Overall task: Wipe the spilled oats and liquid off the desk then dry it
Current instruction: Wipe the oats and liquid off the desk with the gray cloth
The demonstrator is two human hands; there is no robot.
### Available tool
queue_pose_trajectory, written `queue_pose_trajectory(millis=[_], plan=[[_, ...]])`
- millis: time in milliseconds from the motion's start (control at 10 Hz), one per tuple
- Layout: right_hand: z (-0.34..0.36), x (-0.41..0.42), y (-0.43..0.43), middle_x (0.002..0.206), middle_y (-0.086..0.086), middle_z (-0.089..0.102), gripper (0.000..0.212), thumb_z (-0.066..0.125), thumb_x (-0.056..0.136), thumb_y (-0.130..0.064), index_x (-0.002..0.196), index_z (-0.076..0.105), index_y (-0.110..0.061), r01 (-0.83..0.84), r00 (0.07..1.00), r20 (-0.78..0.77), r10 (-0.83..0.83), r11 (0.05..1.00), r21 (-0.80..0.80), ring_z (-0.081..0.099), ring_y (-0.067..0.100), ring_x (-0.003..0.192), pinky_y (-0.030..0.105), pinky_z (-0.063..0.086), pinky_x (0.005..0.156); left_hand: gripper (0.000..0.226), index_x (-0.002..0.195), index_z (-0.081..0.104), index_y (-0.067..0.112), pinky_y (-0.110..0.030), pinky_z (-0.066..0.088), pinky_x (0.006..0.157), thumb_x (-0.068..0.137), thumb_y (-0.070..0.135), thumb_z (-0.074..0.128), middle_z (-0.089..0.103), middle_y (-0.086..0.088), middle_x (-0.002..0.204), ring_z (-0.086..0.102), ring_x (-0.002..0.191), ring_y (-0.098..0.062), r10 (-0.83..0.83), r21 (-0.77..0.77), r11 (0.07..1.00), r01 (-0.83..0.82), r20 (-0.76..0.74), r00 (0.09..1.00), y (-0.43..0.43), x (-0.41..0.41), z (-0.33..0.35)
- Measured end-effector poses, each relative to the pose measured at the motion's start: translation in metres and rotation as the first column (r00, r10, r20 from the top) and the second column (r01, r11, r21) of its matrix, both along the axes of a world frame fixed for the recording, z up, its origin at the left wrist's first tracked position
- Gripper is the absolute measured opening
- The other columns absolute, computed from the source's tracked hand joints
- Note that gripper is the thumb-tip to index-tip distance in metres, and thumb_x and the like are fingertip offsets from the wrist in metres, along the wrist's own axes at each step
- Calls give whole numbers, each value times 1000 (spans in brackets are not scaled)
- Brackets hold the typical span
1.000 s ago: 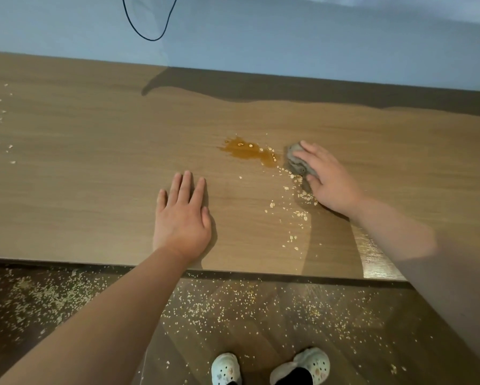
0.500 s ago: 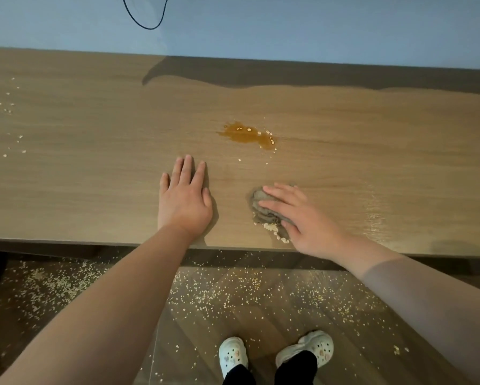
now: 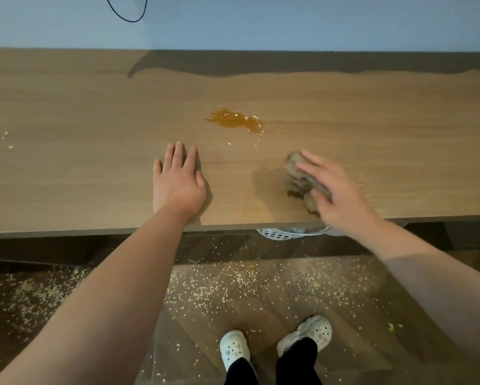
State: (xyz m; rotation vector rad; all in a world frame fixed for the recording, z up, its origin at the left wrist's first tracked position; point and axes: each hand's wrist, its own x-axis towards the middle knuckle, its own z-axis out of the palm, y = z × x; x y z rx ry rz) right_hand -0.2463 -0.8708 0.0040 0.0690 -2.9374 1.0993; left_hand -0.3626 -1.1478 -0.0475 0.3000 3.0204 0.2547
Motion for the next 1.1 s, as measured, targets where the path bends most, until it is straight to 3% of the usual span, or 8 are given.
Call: queue_pose_trajectory(millis=[200,300,500,600,700,800,900,1100], plan=[[-26,-14,50,156,-3,30,59,52,91,3,144,44,-23,355,929,62,-366,924,142,26,22,143,51,27,118,56,156,16,21,-44,3,122,102,32,25,5,-5,164,-2,151,-21,5,10,1000,-5,-4,1000,0,-1,-1],[-31,2,12,156,-5,30,60,51,89,0,141,45,-29,318,941,49,-334,927,200,27,23,143,50,27,118,56,156,16,21,-44,3,122,102,32,25,6,-5,164,-2,151,-21,2,8,1000,-2,-7,1000,0,-1,-2],[-33,50,-83,152,1,38,54,44,86,-9,138,52,-17,-170,985,63,164,977,128,31,27,140,54,27,116,56,156,15,20,-44,3,122,102,31,25,6,-6,164,-1,151,-22,-3,4,1000,3,1,1000,0,0,1],[-16,51,-78,155,-10,27,57,41,88,-12,144,43,-23,-120,993,9,120,991,56,29,25,142,50,22,116,57,156,15,20,-45,3,122,102,31,25,5,-6,164,-2,151,-22,-1,4,1000,1,11,1000,0,0,1],[3,27,-42,156,-13,19,61,44,90,-4,146,39,-27,204,975,-102,-196,976,72,25,23,144,43,19,118,57,156,16,21,-45,3,122,101,31,26,6,-6,164,-2,151,-21,8,9,1000,-8,10,1000,1,0,1],[-6,-11,4,163,-1,2,56,47,97,-8,149,35,-25,485,867,33,-498,857,177,13,29,148,45,18,120,57,156,16,21,-45,3,122,101,31,26,6,-6,164,-2,151,-21,7,11,1000,-7,6,1000,1,0,1],[-31,-32,12,163,12,3,52,36,103,-31,153,27,-19,536,783,109,-612,753,381,12,39,148,53,19,119,57,156,15,20,-44,3,122,101,31,25,5,-6,164,-3,151,-21,1,0,1000,-1,6,1000,1,0,1],[-34,-9,-51,162,7,12,58,18,99,-43,153,25,-24,123,972,101,-211,829,546,17,34,148,45,10,121,57,156,15,20,-45,3,122,101,31,25,5,-7,164,-3,151,-22,-1,-3,1000,1,9,1000,2,1,2]])
